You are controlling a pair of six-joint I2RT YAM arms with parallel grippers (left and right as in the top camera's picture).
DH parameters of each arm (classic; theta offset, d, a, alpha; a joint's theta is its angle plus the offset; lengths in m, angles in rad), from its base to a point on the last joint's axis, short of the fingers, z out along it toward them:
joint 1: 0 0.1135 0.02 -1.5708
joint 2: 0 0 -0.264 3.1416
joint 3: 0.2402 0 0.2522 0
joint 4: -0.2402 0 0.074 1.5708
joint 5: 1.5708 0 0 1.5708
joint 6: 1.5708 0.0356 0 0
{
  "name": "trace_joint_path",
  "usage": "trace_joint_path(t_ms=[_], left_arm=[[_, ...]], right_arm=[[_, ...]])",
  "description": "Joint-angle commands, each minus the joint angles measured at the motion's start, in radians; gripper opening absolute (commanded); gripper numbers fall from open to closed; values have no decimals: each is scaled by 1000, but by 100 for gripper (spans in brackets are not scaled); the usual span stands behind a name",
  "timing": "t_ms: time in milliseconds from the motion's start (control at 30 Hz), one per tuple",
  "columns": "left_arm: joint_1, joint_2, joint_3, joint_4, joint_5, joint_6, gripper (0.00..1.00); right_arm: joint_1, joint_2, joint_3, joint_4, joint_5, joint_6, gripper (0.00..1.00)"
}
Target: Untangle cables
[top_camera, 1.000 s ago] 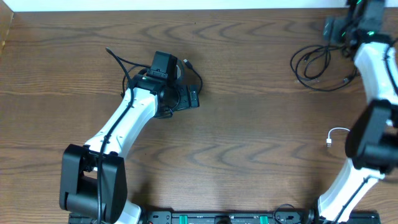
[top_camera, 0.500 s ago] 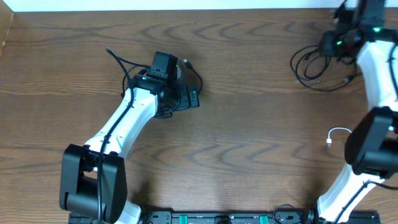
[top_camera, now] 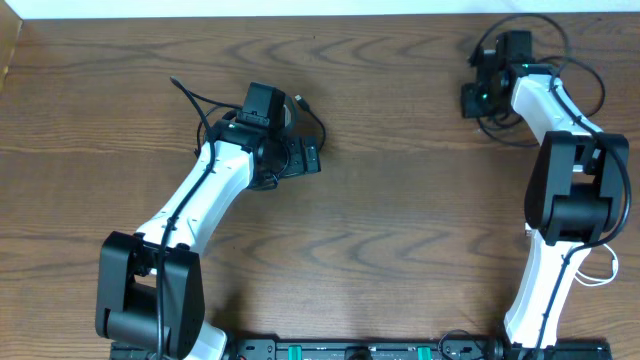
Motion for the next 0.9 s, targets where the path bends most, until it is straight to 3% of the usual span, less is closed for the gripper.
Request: trace_joint_path(t_ms=[0,200,400,600,700,767,867], left_arm=[[0,-2,-3,0,5,-2,100],[0,-2,-3,0,5,-2,100],[0,-2,-3,0,5,-2,100],[0,-2,-3,0,5,-2,100],[0,-2,-3,0,5,-2,100],[0,-2,-3,0,5,-2,100],[0,-2,-3,0,5,-2,100]], right_arm=[[-24,31,-11,39,76,3,1],[-64,33,-11,92,285,176,1],[-104,32,-10,77,347,188,1],[-107,-48,-6,14,59,49,1],[-95,-135,-6,-14,-124,50,4],[-83,-192,-6,-26,-238,51,13],[-55,-251,-6,-41,-303,127,14]])
